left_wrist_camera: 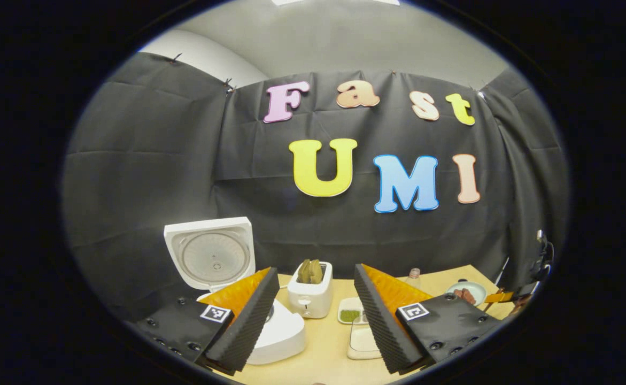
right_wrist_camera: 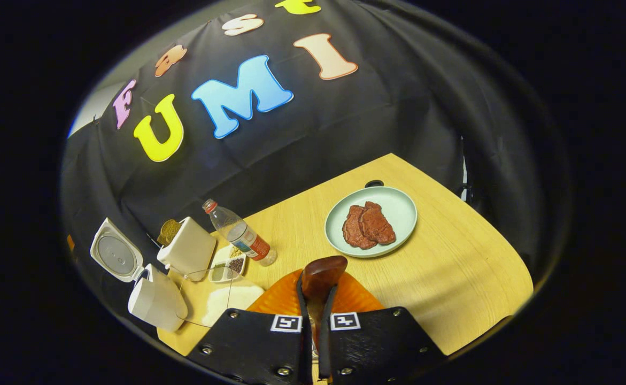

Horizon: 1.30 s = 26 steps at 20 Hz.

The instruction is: Close the left gripper, press the button to open the rice cooker; take a wooden spoon from the chopstick holder with the right hand, scoop a spoonful of rice and pour it into the rice cooker, then put the wooden spoon back into the chopstick holder.

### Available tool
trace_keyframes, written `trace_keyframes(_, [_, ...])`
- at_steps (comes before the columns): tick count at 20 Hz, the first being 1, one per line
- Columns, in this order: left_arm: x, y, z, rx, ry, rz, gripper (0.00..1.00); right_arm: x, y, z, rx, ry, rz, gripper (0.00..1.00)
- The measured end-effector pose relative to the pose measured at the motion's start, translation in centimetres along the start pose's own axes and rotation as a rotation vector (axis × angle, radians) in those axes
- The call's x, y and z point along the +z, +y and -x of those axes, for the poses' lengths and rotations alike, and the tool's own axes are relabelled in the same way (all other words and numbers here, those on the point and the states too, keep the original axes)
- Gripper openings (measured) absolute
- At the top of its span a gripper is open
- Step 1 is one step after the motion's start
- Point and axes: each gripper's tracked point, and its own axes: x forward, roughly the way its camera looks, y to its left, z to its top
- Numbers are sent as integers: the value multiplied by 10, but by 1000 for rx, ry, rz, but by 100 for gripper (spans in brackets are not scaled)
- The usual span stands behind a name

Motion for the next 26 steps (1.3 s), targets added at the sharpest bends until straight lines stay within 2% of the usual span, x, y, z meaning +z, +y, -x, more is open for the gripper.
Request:
trace_keyframes(2, [2,4,1,-4,-10,10,98,15,7,13,1,-26,-6,5])
trace_keyframes(5, [1,12,4,-14,-24,24,96,51,25,35,10,-104,9,5])
trace_keyframes(9, [-4,26,6,-25,-30,22,98,88,79,56,101,-181,46,5])
trace_keyframes(11, [-7,31,5,-37,-28,21,96,92,113,53,158,-187,76,5])
trace_keyframes(14, [-9,44,8,-26,-37,-14,96,84,158,39,223,-178,126,5])
trace_keyframes(15, [-10,46,9,-31,-39,-16,100,78,171,32,239,-166,147,5])
trace_keyframes(18, [-18,53,12,-48,-32,-24,96,53,205,8,267,-125,221,5])
trace_keyframes(22, [-28,61,11,-75,-22,-22,96,17,229,-26,269,-72,310,5])
trace_keyframes(26, [-33,71,11,-87,-23,-14,96,-12,232,-62,233,-42,407,5])
